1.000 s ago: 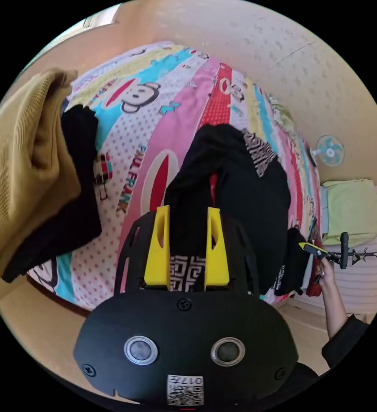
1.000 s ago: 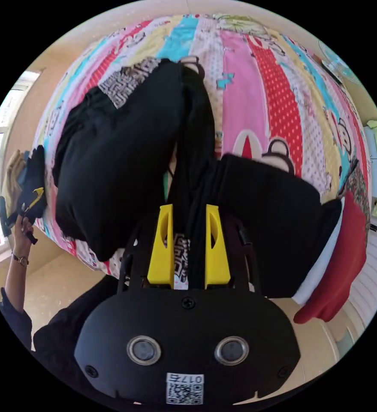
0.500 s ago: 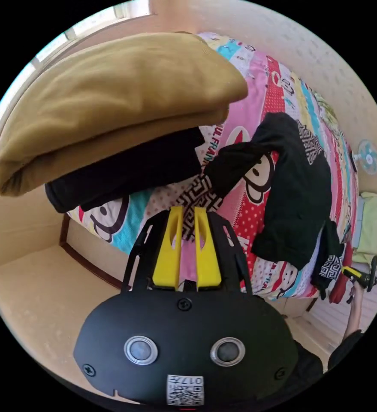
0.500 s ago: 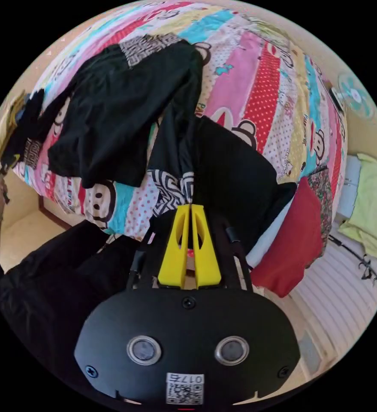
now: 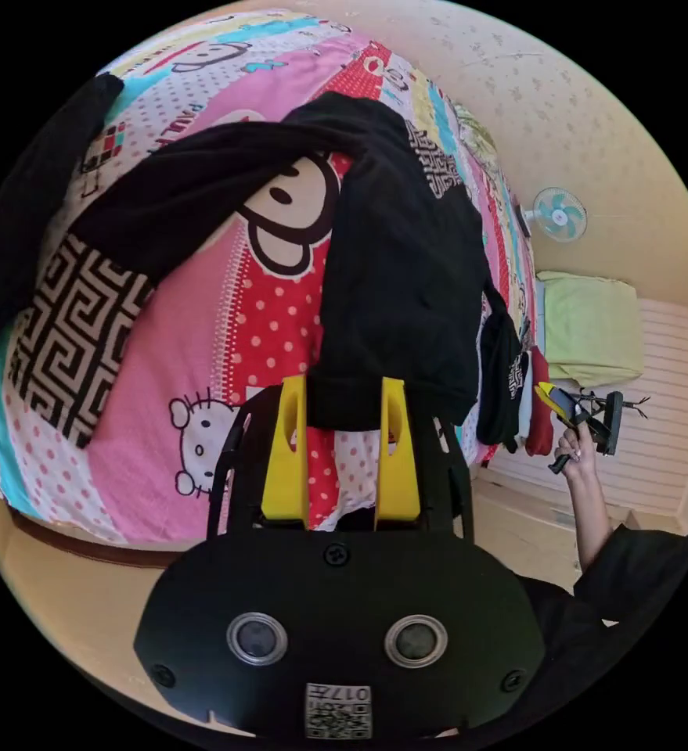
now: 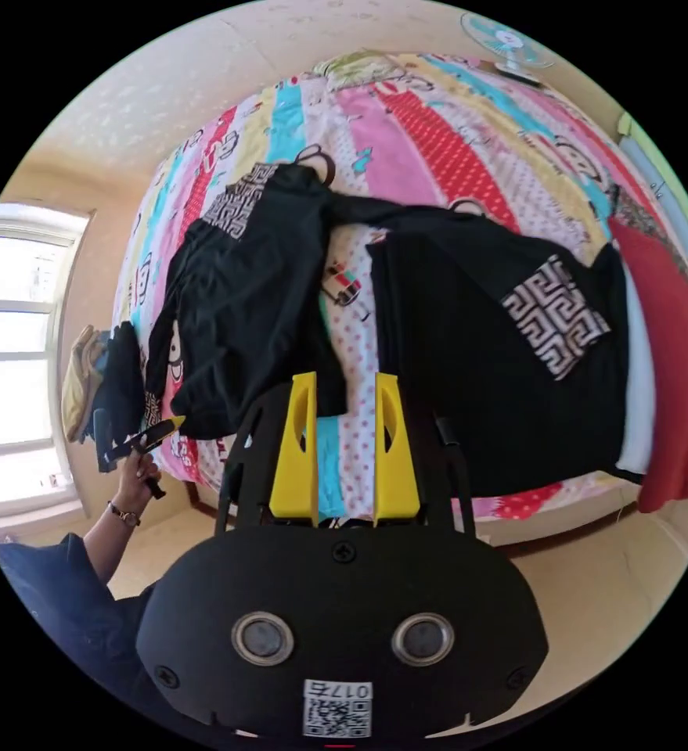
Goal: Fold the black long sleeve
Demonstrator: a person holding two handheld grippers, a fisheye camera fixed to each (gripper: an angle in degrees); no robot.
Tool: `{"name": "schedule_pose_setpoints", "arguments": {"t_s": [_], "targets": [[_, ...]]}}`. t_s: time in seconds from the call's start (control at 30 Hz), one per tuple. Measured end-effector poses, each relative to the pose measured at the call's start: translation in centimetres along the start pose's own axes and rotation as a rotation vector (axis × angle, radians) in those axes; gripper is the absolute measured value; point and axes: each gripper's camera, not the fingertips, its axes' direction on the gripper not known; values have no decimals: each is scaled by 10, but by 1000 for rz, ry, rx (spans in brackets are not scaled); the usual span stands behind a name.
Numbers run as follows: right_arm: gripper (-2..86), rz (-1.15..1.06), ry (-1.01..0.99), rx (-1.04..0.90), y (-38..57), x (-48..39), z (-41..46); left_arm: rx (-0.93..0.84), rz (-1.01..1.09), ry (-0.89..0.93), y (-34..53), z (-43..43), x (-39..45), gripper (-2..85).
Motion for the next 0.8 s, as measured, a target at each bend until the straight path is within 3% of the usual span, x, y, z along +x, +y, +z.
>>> {"name": "schedule_pose_setpoints", "arguments": {"t_s": [0.13,0.2,0.23,0.27,0.33,0.5,0.63,0.8], "targets": [[100,40,78,-212,-23,5,106,-78,-48,-56,-15,-10,-21,78],[44,-87,63,-256,-31,2,102,-141,-16,79,-17,-28,-38,55],[38,-151,52,-379,-38,3,99,-149,19,153,-16,-33,-42,52],[34,-210,109,-434,-37,4,85,-152,80,276,-10,-47,-51,50],[31,-288,192,-415,-27,8,45,-137,97,302,5,-72,-66,46],[31,-237,8,-388,15,46,-44,-78,102,435,67,-135,-101,40],[33,-97,22,-446,54,88,-27,-124,20,365,106,-127,-123,41],[42,109,-26,-612,73,132,44,-196,-362,174,142,-96,-176,59]]}}
